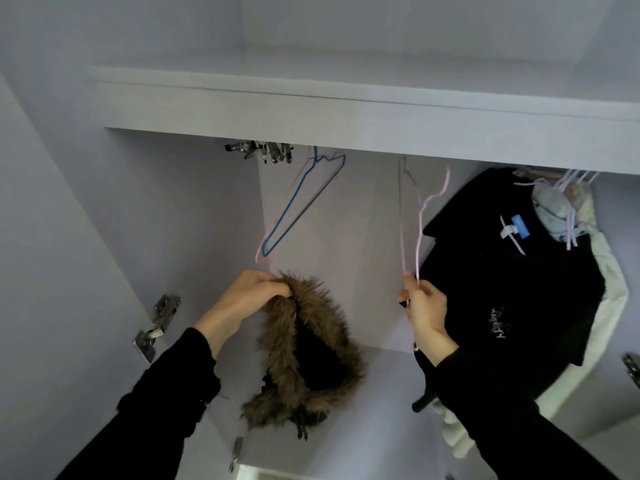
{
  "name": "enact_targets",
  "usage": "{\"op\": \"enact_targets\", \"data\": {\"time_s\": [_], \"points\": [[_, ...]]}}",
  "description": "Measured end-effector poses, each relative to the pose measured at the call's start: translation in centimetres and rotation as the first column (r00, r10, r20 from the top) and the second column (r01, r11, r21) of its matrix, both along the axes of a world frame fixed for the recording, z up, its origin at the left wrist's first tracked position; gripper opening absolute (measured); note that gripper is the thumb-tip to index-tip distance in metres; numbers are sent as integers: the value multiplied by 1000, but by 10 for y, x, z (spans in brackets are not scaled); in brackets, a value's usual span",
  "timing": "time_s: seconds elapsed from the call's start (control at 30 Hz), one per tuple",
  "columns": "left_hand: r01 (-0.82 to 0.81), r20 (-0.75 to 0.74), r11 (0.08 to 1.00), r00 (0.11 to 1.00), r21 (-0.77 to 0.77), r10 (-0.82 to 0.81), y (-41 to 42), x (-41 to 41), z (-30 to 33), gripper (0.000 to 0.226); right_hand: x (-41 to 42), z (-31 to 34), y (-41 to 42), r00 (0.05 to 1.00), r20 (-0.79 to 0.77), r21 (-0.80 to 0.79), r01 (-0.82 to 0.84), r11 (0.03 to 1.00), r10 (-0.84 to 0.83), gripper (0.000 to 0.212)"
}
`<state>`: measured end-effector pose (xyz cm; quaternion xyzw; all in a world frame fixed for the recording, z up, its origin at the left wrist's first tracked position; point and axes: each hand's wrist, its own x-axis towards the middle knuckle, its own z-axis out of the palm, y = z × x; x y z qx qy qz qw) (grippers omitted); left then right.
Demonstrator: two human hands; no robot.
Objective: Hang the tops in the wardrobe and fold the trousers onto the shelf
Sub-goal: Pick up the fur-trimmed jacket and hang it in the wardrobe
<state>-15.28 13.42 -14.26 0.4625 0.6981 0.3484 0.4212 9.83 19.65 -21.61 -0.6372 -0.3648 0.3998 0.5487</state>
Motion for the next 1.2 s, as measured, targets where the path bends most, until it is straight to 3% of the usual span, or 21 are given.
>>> {"op": "enact_targets", "data": {"time_s": [0.1,0.23,0.37,0.5,0.67,0.73,0.83,0.93,1.07,1.2], "points": [[31,17,1000,999,4,-31,2,12,0,10,17,-1,-8,999,-15,86,33,996,-31,40],[68,16,998,998,7,-68,5,27,0,5,36,10,-10,998,-52,202,-23,979,34,13],[66,16,998,998,-10,-66,6,38,0,5,56,-5,-16,986,-159,72,72,995,-60,26],[43,19,998,999,-43,-43,8,45,-4,10,72,-13,-26,994,-112,-43,-24,999,19,40],[73,11,996,997,-50,-73,9,50,-7,10,77,-14,-26,998,-64,-279,-29,960,12,34],[77,34,996,997,-48,-76,9,52,-8,12,81,-16,-28,982,-186,-265,-62,962,12,33],[83,32,995,996,-48,-81,8,53,-6,11,86,-17,-30,827,-562,-177,-148,973,24,43],[72,23,995,997,-67,-71,7,52,-3,10,91,-15,-32,650,-759,-55,-124,991,39,56],[77,41,994,996,-72,-74,4,51,5,8,80,-15,-37,509,-854,42,-133,990,105,57],[142,116,990,984,-20,-139,1,54,21,10,52,-23,-34,546,-832,-4,-186,983,99,54]]}}
